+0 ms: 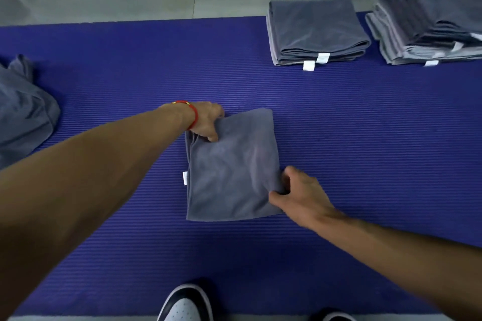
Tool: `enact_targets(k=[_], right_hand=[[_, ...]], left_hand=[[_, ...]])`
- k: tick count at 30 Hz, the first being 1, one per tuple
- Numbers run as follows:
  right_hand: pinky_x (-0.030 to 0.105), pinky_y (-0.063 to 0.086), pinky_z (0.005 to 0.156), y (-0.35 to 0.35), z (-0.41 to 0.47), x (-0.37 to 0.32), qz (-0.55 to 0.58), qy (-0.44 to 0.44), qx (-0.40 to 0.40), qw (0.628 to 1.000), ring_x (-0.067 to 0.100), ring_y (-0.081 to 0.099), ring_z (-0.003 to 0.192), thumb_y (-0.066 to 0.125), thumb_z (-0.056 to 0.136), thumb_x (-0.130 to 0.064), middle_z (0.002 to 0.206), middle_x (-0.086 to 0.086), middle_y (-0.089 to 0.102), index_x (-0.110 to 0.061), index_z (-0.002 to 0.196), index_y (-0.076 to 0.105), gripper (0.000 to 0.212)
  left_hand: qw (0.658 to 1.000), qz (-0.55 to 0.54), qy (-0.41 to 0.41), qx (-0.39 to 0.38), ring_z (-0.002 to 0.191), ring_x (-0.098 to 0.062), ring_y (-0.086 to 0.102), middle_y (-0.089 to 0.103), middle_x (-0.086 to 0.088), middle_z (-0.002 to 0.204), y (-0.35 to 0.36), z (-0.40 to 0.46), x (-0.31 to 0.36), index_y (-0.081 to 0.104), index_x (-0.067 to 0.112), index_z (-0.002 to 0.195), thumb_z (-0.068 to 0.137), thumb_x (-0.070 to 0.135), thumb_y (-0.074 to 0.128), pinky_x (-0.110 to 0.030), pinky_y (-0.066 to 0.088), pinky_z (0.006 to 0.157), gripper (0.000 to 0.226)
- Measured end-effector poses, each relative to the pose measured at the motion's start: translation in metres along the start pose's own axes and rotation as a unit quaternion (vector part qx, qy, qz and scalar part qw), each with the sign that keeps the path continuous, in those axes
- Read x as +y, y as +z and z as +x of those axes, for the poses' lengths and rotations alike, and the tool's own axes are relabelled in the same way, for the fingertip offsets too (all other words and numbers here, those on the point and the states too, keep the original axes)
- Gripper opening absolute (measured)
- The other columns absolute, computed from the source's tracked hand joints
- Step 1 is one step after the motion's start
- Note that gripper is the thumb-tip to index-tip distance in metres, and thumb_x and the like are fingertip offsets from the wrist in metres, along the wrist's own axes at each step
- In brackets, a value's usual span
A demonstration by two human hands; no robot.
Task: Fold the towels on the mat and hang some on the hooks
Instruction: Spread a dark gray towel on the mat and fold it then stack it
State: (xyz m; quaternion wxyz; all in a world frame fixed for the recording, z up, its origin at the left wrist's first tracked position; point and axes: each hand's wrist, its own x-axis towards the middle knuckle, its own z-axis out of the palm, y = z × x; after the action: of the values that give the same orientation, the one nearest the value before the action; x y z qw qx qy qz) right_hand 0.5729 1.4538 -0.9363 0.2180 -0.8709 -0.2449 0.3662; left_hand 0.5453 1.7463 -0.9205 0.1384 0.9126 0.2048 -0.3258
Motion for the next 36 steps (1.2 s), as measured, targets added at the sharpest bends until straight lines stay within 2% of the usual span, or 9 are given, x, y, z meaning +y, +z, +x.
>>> enact_targets(k=[2, 5, 8, 16, 20, 24, 28, 31, 36], right_hand=[[0.024, 0.04, 0.055, -0.013, 0.001, 0.0, 0.045, 0.026, 0.031, 0.998, 0.011, 0.061, 0.072, 0.072, 0.083, -0.034, 0.083, -0.005, 0.065, -0.022, 0.089, 0.055, 0.022], [0.03, 0.048, 0.067, -0.047, 0.018, 0.007, 0.196, 0.053, 0.155, 0.967, 0.018, 0.067, 0.084, 0.076, 0.081, -0.032, 0.09, -0.002, 0.07, -0.023, 0.095, 0.061, 0.022], [0.038, 0.059, 0.078, -0.091, 0.047, 0.009, 0.342, 0.026, 0.229, 0.911, 0.019, 0.071, 0.09, 0.082, 0.081, -0.038, 0.101, 0.001, 0.073, -0.024, 0.105, 0.061, 0.034], [0.041, 0.062, 0.086, -0.054, 0.064, 0.038, 0.268, 0.143, 0.081, 0.949, 0.02, 0.074, 0.088, 0.087, 0.078, -0.036, 0.095, 0.001, 0.078, -0.015, 0.099, 0.075, 0.032], [0.036, 0.062, 0.082, -0.042, 0.034, 0.034, 0.322, 0.124, 0.059, 0.937, 0.018, 0.075, 0.087, 0.083, 0.084, -0.034, 0.097, 0.002, 0.079, -0.013, 0.102, 0.074, 0.029], [0.042, 0.062, 0.083, -0.081, 0.02, 0.02, 0.436, 0.106, 0.06, 0.892, 0.025, 0.076, 0.089, 0.074, 0.093, -0.031, 0.098, 0.008, 0.079, -0.006, 0.108, 0.069, 0.029], [0.029, 0.059, 0.053, -0.157, 0.027, 0.003, 0.528, 0.098, 0.015, 0.844, 0.017, 0.071, 0.06, 0.064, 0.093, -0.01, 0.072, 0.008, 0.073, -0.007, 0.077, 0.073, 0.019], [0.026, 0.055, 0.046, -0.208, 0.054, -0.011, 0.552, 0.077, 0.036, 0.83, 0.015, 0.067, 0.051, 0.057, 0.092, -0.003, 0.061, 0.006, 0.068, -0.01, 0.059, 0.068, 0.035], [0.029, 0.059, 0.054, -0.276, 0.127, -0.041, 0.545, -0.04, 0.136, 0.826, 0.016, 0.072, 0.063, 0.062, 0.095, -0.006, 0.075, 0.004, 0.075, -0.013, 0.088, 0.068, 0.012]], left_hand=[[0.986, -0.154, -0.022, -0.055, 0.097, -0.025, 0.07, 0.073, -0.006, 0.106, -0.005, -0.01, -0.01, 0.069, 0.013, 0.112, 0.078, 0.016, 0.078, -0.043, 0.058, 0.091, 0.035], [0.879, -0.464, -0.009, -0.113, 0.109, -0.025, 0.071, 0.074, -0.011, 0.116, -0.005, -0.038, -0.023, 0.068, 0.003, 0.12, 0.087, 0.003, 0.071, -0.04, 0.052, 0.101, 0.033], [0.801, -0.591, 0.007, -0.096, 0.112, -0.023, 0.07, 0.073, -0.009, 0.119, 0.019, -0.051, -0.01, 0.066, 0.003, 0.123, 0.09, 0.014, 0.071, -0.036, 0.051, 0.102, 0.035], [0.818, -0.565, -0.091, 0.061, 0.101, -0.028, 0.073, 0.077, -0.009, 0.104, 0.081, -0.044, 0.021, 0.072, 0.007, 0.103, 0.083, 0.031, 0.083, -0.046, 0.058, 0.095, 0.033], [0.731, -0.675, -0.096, 0.004, 0.096, -0.023, 0.069, 0.074, -0.015, 0.115, 0.061, -0.05, 0.026, 0.069, 0.001, 0.118, 0.088, 0.016, 0.075, -0.035, 0.053, 0.089, 0.034], [0.649, -0.758, -0.056, -0.039, 0.069, -0.013, 0.059, 0.069, -0.004, 0.084, 0.021, -0.057, 0.041, 0.067, 0.014, 0.092, 0.082, 0.017, 0.072, -0.026, 0.041, 0.06, 0.011], [0.599, -0.8, -0.004, -0.046, 0.067, -0.014, 0.056, 0.065, -0.004, 0.08, -0.035, -0.052, 0.06, 0.065, 0.015, 0.082, 0.079, 0.017, 0.071, -0.025, 0.042, 0.055, 0.007], [0.588, -0.808, 0.041, -0.02, 0.07, -0.016, 0.058, 0.065, -0.006, 0.086, -0.08, -0.033, 0.075, 0.063, 0.014, 0.088, 0.077, 0.015, 0.07, -0.026, 0.046, 0.053, 0.014], [0.593, -0.791, 0.126, 0.08, 0.078, -0.017, 0.063, 0.066, -0.004, 0.096, -0.152, 0.018, 0.098, 0.059, 0.022, 0.11, 0.095, 0.011, 0.06, -0.028, 0.054, 0.059, 0.02]])
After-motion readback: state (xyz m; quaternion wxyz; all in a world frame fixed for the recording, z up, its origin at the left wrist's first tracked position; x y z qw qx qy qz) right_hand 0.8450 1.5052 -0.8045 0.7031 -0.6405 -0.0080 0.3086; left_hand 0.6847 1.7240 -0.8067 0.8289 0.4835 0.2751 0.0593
